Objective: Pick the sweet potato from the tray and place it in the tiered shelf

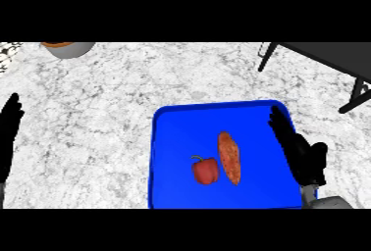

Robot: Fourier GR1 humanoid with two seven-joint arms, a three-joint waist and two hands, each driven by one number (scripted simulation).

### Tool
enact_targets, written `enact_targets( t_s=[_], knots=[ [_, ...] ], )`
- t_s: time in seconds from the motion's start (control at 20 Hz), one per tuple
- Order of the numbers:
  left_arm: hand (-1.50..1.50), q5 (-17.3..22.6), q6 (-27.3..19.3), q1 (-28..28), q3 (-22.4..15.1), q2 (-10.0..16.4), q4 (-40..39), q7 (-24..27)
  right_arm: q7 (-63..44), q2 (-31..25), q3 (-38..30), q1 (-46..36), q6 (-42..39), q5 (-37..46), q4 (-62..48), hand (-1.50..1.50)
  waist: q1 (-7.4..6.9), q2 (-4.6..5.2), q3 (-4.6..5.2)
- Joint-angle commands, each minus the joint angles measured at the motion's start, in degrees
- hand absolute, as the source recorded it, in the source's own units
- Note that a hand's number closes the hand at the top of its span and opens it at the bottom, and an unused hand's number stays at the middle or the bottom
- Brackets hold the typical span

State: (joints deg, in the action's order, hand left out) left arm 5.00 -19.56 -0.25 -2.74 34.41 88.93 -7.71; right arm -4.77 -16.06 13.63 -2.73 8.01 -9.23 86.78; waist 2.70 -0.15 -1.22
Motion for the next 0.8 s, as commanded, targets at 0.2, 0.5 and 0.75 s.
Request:
enact_targets(
  t_s=[0.2,0.5,0.75],
  knots=[
    [0.0,2.3,6.4,-8.6,-7.4,-9.1,-0.6,4.2,-6.1,-3.3,-8.5,-10.5,-3.4,-6.6,1.7,-1.5,-1.95,0.28,1.28],
    [0.0,3.0,6.7,-6.8,-11.2,-13.1,0.4,4.6,-2.9,-10.3,-9.7,-4.3,12.4,11.8,-5.4,1.5,-0.4,0.87,1.8],
    [0.0,2.5,8.3,-8.7,-11.4,-15.1,-4.8,7.7,15.6,7.7,-12.9,0.9,25.7,8.8,-8.8,-1.5,-1.87,0.39,1.16]
  ],
)
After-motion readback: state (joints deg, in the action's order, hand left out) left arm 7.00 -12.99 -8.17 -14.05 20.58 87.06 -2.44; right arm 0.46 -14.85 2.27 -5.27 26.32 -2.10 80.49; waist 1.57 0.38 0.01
